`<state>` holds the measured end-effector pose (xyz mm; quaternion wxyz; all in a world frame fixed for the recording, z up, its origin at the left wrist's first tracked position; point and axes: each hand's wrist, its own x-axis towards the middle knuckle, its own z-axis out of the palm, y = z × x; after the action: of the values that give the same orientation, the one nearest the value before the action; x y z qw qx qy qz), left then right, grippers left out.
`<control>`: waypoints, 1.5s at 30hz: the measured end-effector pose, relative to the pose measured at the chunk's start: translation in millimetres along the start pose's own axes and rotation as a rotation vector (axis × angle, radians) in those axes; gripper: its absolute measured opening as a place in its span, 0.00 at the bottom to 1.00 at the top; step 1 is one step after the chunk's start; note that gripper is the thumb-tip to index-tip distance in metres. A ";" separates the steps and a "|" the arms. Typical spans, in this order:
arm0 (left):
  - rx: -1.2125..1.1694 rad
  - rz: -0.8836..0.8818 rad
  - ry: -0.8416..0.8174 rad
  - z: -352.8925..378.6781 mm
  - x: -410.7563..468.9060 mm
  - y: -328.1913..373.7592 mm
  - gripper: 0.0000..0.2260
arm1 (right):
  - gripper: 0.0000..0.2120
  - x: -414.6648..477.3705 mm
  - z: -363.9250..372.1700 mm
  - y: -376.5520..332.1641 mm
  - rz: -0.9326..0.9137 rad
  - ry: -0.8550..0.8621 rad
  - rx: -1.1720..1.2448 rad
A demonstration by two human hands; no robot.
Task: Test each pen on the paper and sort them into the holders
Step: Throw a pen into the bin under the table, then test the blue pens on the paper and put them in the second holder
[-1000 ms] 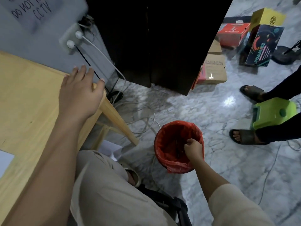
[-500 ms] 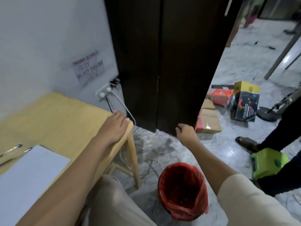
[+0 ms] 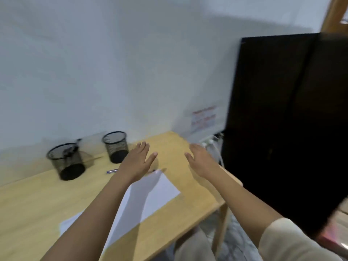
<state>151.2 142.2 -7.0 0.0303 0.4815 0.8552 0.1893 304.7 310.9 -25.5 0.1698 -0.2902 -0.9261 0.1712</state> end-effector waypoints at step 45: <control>-1.000 -0.401 0.561 -60.2 -149.6 -150.7 0.09 | 0.08 16.6 98.8 -256.3 -0.823 -0.245 0.398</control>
<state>94.7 -70.4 -24.0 0.0615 0.1700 0.7120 0.6785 128.1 101.1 -2.6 0.1655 0.1616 -0.9265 0.2968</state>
